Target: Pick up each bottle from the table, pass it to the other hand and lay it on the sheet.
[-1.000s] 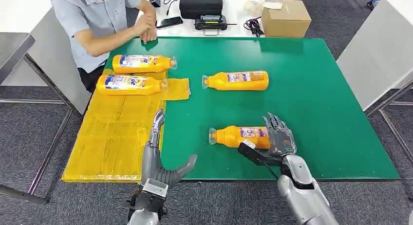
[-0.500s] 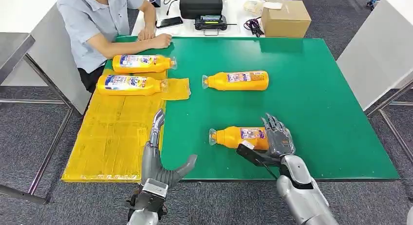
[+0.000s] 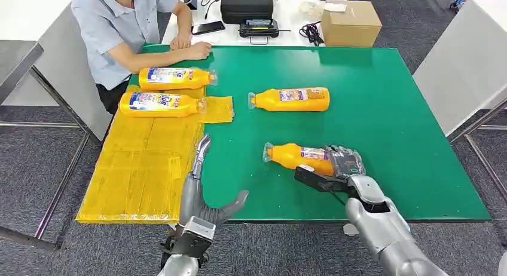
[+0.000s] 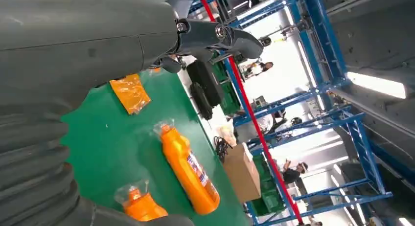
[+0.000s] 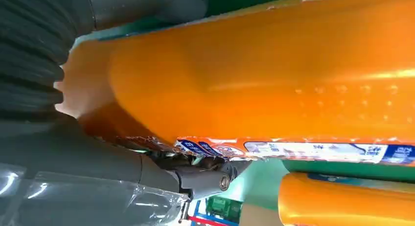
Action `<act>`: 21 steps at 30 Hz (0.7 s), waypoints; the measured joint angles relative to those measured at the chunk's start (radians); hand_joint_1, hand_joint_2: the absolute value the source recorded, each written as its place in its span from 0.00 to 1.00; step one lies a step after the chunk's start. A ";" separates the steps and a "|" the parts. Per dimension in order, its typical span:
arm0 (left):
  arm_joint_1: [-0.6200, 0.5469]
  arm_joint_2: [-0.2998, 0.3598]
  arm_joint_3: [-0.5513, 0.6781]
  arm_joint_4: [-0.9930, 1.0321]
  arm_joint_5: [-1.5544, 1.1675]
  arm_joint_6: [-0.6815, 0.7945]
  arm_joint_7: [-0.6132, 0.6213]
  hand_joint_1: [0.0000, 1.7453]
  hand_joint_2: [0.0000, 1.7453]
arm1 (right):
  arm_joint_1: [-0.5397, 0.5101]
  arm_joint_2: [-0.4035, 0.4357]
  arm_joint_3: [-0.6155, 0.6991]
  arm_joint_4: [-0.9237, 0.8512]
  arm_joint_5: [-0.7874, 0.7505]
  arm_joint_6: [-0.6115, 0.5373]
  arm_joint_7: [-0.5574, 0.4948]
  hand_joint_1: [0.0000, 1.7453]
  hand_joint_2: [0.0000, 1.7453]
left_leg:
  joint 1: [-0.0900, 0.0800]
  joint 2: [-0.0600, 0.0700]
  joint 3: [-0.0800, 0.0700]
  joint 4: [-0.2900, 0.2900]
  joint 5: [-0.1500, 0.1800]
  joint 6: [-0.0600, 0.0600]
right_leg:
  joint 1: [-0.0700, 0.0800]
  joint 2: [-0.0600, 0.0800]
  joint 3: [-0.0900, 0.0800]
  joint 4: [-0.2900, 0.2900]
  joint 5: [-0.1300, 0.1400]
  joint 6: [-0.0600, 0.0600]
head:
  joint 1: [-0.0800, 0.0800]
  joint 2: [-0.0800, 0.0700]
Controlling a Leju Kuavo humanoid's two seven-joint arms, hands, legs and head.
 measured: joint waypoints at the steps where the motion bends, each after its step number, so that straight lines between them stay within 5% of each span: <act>1: 0.000 0.000 0.000 0.002 0.000 0.000 0.000 0.00 1.00 | -0.003 -0.007 0.003 0.002 -0.008 0.001 -0.003 1.00 1.00 | 0.000 0.000 0.000 0.000 0.000 0.000 | 0.000 0.000 0.000 0.000 0.000 0.000 | 0.000 0.000; 10: -0.011 0.000 -0.002 0.021 0.000 -0.002 -0.005 0.00 1.00 | -0.017 -0.035 0.020 0.015 -0.074 0.035 -0.056 1.00 1.00 | 0.000 0.000 0.003 0.000 0.000 0.000 | 0.000 0.000 0.003 0.000 0.000 0.000 | 0.000 0.000; 15: -0.021 -0.002 -0.010 0.038 0.045 -0.018 -0.039 0.00 1.00 | -0.020 -0.071 0.004 -0.004 -0.333 0.149 -0.223 1.00 1.00 | 0.000 0.002 0.008 0.000 -0.001 -0.001 | 0.000 0.001 0.007 -0.001 0.000 0.000 | 0.001 0.000; 21: -0.032 -0.009 -0.017 0.061 0.167 -0.022 -0.083 0.00 1.00 | 0.018 -0.083 -0.011 -0.062 -0.530 0.214 -0.283 1.00 1.00 | 0.001 0.005 0.011 0.000 -0.002 -0.001 | 0.001 0.002 0.009 -0.001 0.000 0.000 | 0.000 0.000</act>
